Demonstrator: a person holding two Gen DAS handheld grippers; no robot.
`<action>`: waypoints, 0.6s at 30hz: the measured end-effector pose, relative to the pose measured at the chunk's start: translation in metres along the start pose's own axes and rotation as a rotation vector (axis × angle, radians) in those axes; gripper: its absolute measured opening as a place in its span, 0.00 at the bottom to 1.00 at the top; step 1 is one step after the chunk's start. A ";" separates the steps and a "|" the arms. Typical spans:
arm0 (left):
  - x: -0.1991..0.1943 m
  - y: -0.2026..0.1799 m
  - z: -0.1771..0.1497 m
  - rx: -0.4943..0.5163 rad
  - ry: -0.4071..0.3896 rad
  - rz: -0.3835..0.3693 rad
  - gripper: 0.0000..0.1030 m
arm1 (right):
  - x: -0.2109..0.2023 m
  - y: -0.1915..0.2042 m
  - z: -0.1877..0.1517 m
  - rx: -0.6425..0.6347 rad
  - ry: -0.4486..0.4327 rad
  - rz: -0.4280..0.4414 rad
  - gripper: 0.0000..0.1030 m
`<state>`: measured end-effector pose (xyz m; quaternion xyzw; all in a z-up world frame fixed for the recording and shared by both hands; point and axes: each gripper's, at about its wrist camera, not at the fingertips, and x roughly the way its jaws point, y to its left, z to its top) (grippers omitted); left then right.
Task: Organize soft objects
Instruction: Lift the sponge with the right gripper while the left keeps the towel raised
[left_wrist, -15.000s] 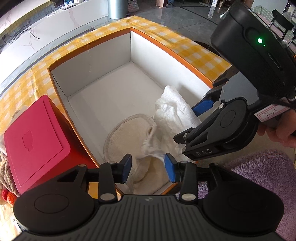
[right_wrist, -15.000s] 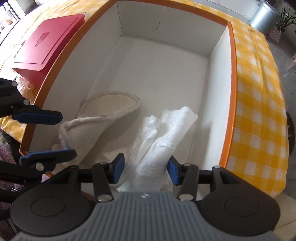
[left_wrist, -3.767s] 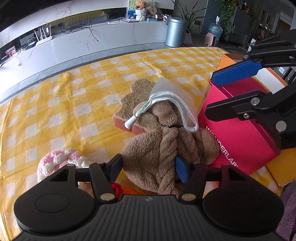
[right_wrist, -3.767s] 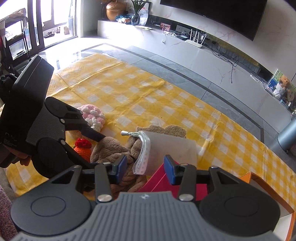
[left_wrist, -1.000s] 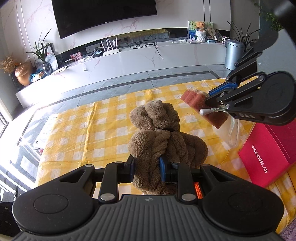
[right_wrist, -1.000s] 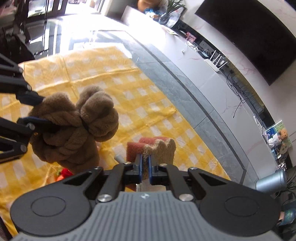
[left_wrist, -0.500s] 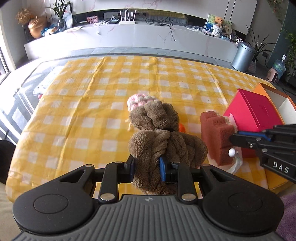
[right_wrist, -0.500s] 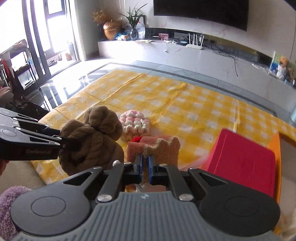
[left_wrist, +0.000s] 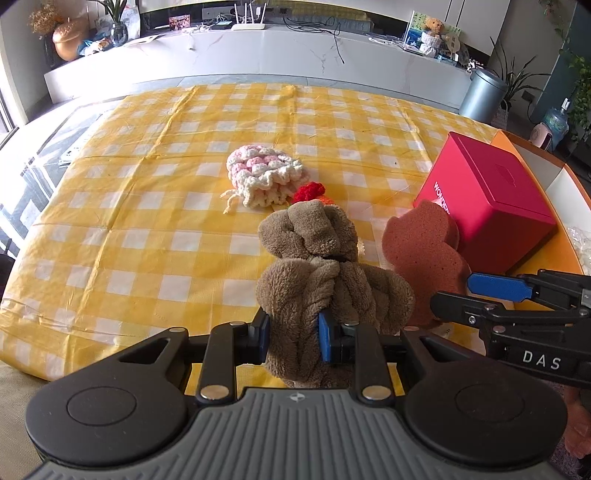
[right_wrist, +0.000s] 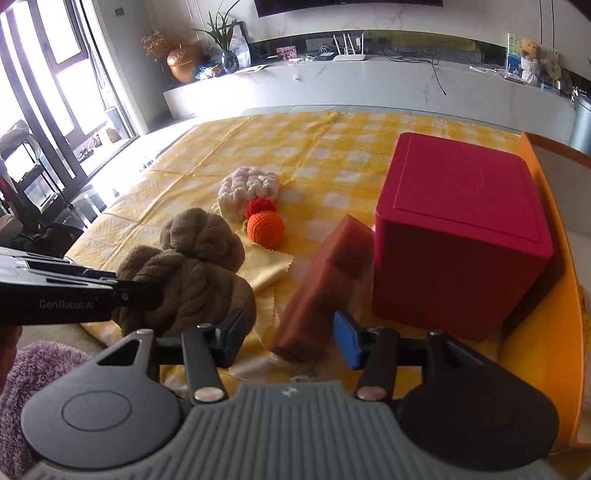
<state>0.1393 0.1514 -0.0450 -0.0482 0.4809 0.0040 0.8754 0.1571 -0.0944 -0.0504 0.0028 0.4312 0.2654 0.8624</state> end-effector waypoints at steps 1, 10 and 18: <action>0.001 0.001 0.001 -0.001 0.002 0.004 0.28 | 0.003 -0.001 0.003 0.012 0.003 0.008 0.51; 0.009 0.004 0.001 0.003 0.008 0.022 0.29 | 0.013 -0.001 0.007 -0.001 -0.036 -0.144 0.53; 0.015 0.003 -0.001 0.005 0.021 0.004 0.29 | 0.035 -0.007 0.004 -0.017 -0.021 -0.185 0.24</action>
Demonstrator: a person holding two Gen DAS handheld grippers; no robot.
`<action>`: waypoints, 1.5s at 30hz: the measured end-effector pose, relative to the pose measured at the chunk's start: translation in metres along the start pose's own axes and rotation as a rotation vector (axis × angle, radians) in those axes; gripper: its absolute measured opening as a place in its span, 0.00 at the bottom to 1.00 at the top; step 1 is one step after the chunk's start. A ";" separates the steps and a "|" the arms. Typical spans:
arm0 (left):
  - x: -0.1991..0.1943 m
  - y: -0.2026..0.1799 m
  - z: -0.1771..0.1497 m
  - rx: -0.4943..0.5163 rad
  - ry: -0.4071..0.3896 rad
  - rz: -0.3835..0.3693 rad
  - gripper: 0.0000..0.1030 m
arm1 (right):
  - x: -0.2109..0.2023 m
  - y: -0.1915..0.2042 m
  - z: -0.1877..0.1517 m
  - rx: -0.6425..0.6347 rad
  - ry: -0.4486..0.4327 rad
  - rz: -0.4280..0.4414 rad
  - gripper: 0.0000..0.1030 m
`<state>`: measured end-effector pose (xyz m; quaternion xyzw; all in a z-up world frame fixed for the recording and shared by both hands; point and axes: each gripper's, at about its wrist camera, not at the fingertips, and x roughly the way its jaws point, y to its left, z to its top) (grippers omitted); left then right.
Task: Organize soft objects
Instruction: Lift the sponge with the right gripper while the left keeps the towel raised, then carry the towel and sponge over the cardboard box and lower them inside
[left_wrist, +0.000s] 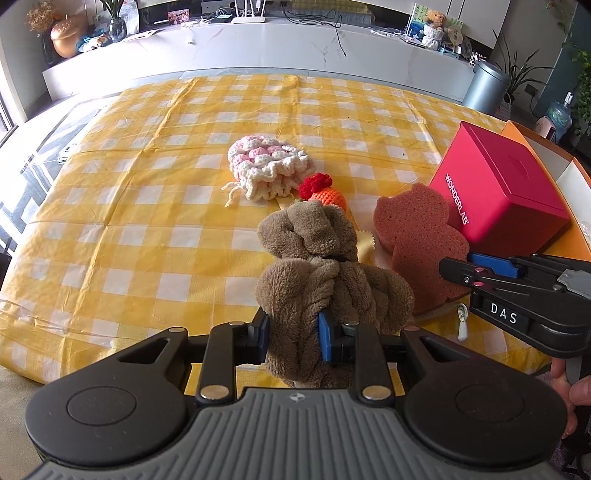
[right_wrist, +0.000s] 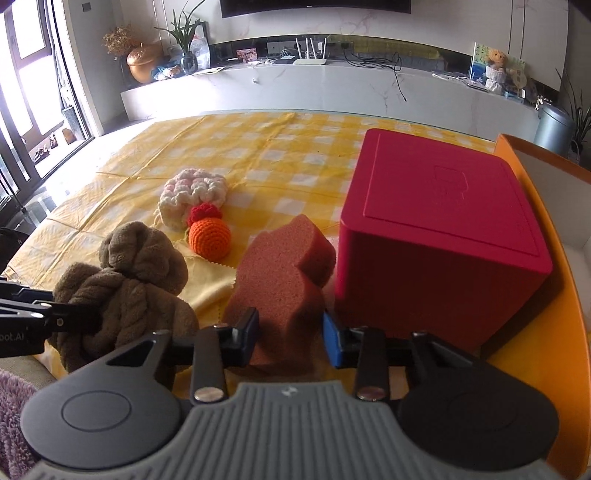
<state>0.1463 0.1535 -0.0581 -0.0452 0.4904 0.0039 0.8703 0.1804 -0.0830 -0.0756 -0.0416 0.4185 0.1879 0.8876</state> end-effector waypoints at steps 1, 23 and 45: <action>0.000 0.000 0.000 -0.002 0.000 0.001 0.29 | 0.000 -0.001 -0.001 0.000 0.004 0.004 0.21; -0.080 -0.038 0.000 0.051 -0.151 0.045 0.29 | -0.108 -0.006 0.011 0.010 -0.242 0.086 0.09; -0.082 -0.236 0.028 0.379 -0.268 -0.162 0.29 | -0.234 -0.165 -0.033 0.117 -0.385 -0.135 0.09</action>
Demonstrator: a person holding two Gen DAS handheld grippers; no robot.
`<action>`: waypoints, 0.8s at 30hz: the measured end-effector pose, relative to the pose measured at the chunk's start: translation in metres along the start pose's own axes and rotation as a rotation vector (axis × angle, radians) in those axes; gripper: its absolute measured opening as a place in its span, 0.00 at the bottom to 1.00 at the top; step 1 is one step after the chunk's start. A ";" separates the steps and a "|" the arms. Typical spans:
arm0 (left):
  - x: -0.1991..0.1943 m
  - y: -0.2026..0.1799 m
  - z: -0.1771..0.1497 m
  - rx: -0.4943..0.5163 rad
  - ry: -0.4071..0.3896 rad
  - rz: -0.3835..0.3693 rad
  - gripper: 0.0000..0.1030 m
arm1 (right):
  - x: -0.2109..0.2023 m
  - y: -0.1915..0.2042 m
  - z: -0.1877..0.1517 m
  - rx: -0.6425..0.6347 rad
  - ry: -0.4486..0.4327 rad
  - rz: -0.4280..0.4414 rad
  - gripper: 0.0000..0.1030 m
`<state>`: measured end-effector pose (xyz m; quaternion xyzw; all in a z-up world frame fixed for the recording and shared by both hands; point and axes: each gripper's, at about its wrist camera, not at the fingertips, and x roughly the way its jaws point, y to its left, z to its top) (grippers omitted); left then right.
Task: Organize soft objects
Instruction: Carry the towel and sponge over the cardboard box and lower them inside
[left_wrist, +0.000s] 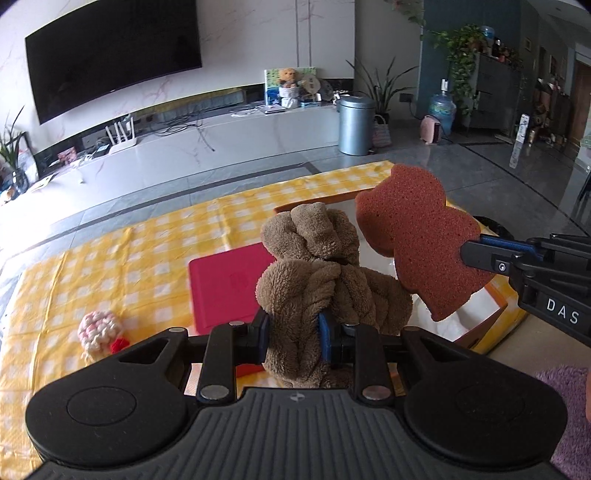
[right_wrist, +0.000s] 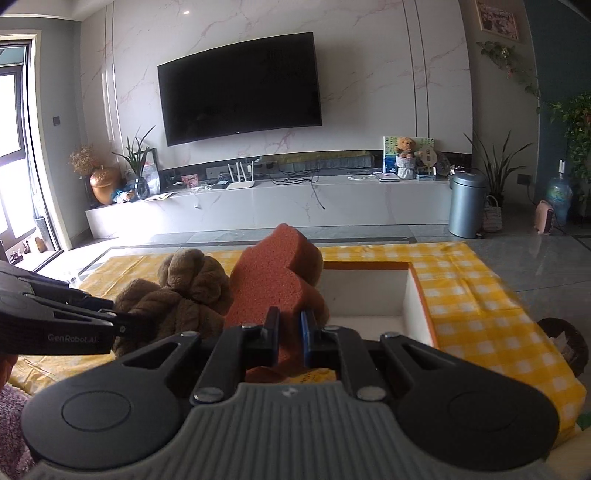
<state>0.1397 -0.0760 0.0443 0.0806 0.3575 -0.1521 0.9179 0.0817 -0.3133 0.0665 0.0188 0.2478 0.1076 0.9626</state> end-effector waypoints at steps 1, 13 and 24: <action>0.008 -0.007 0.006 0.015 0.001 -0.009 0.29 | 0.000 -0.007 0.001 -0.006 -0.001 -0.014 0.09; 0.089 -0.045 0.044 0.125 0.058 -0.042 0.29 | 0.052 -0.069 0.020 -0.007 0.052 -0.101 0.09; 0.145 -0.054 0.046 0.179 0.118 -0.008 0.29 | 0.116 -0.092 0.022 0.036 0.172 -0.097 0.09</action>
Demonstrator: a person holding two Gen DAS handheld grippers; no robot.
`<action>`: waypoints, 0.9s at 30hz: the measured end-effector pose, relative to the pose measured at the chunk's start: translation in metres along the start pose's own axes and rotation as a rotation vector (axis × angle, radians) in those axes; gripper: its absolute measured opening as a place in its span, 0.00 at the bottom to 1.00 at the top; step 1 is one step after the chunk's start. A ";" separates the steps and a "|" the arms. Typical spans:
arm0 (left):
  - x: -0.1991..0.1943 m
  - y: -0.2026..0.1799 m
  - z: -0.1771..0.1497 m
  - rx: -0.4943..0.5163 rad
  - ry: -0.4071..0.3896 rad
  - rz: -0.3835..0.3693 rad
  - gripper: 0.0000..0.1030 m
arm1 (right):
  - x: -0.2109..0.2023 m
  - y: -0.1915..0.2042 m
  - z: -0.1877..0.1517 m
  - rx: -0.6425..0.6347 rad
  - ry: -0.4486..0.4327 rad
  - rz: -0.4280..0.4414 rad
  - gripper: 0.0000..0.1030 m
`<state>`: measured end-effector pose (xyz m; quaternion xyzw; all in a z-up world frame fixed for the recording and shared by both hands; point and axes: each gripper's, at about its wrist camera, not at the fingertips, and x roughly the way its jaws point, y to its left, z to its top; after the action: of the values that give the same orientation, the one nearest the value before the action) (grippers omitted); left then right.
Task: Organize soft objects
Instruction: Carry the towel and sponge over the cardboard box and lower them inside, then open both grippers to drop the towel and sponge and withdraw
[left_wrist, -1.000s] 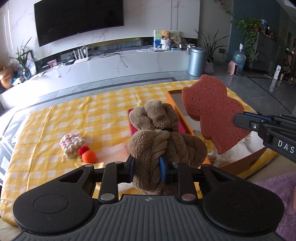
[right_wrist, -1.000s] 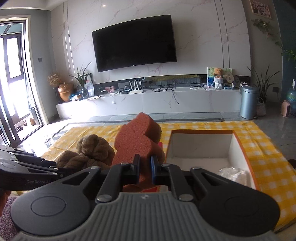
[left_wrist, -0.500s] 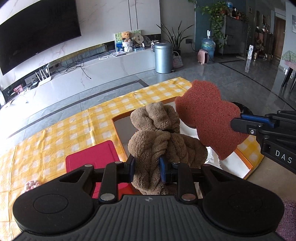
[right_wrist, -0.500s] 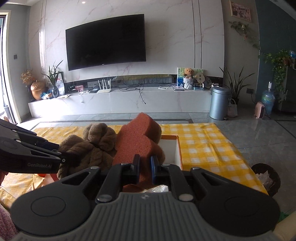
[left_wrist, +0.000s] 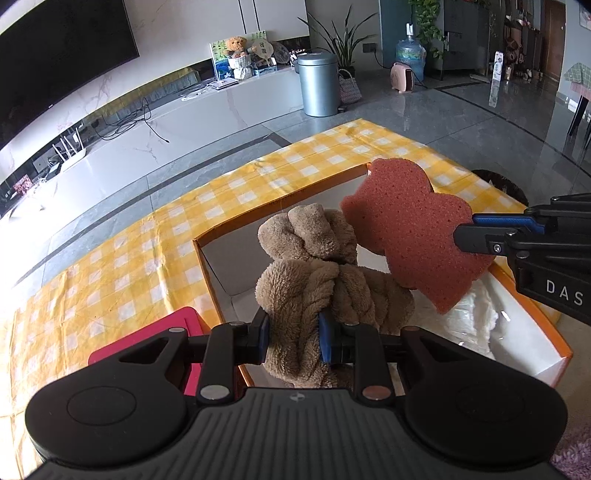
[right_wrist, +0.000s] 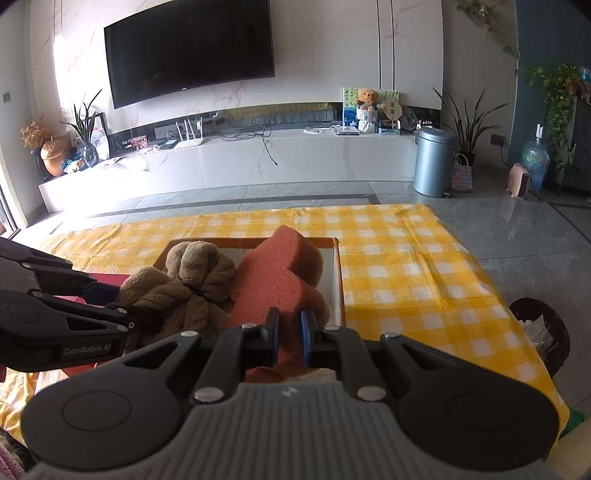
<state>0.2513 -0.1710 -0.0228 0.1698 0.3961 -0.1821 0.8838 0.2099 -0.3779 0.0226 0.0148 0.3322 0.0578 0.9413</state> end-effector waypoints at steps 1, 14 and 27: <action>0.004 0.000 0.001 0.007 0.003 0.010 0.29 | 0.008 -0.001 0.000 0.006 0.014 0.005 0.09; 0.041 -0.010 0.004 0.122 0.065 0.096 0.34 | 0.072 0.008 0.000 0.009 0.148 0.017 0.10; 0.019 -0.012 0.009 0.166 0.035 0.095 0.65 | 0.064 0.015 0.005 -0.043 0.165 -0.024 0.31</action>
<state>0.2638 -0.1889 -0.0331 0.2641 0.3864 -0.1690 0.8674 0.2608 -0.3556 -0.0125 -0.0144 0.4073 0.0547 0.9116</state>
